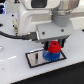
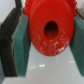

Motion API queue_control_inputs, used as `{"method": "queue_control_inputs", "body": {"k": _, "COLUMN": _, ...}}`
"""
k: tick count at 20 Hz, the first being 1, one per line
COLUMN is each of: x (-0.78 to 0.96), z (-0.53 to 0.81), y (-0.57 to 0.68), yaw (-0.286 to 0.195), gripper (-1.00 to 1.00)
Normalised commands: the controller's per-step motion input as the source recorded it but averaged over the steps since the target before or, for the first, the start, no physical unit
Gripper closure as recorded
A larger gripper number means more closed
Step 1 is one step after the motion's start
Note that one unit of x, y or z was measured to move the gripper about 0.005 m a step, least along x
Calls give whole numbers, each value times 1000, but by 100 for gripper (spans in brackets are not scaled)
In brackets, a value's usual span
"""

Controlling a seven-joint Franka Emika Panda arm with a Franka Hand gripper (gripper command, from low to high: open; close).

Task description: Insert the blue gear onto the right peg, followed by the red gear

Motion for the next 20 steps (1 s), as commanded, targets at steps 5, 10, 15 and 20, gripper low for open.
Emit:
{"method": "queue_control_inputs", "body": {"k": 5, "x": 95, "z": -50, "y": -8, "yaw": 0, "gripper": 100}}
{"method": "queue_control_inputs", "body": {"k": 10, "x": 18, "z": 373, "y": 11, "yaw": 0, "gripper": 100}}
{"method": "queue_control_inputs", "body": {"k": 15, "x": 19, "z": 356, "y": 5, "yaw": 0, "gripper": 100}}
{"method": "queue_control_inputs", "body": {"k": 20, "x": 95, "z": 23, "y": -94, "yaw": 0, "gripper": 100}}
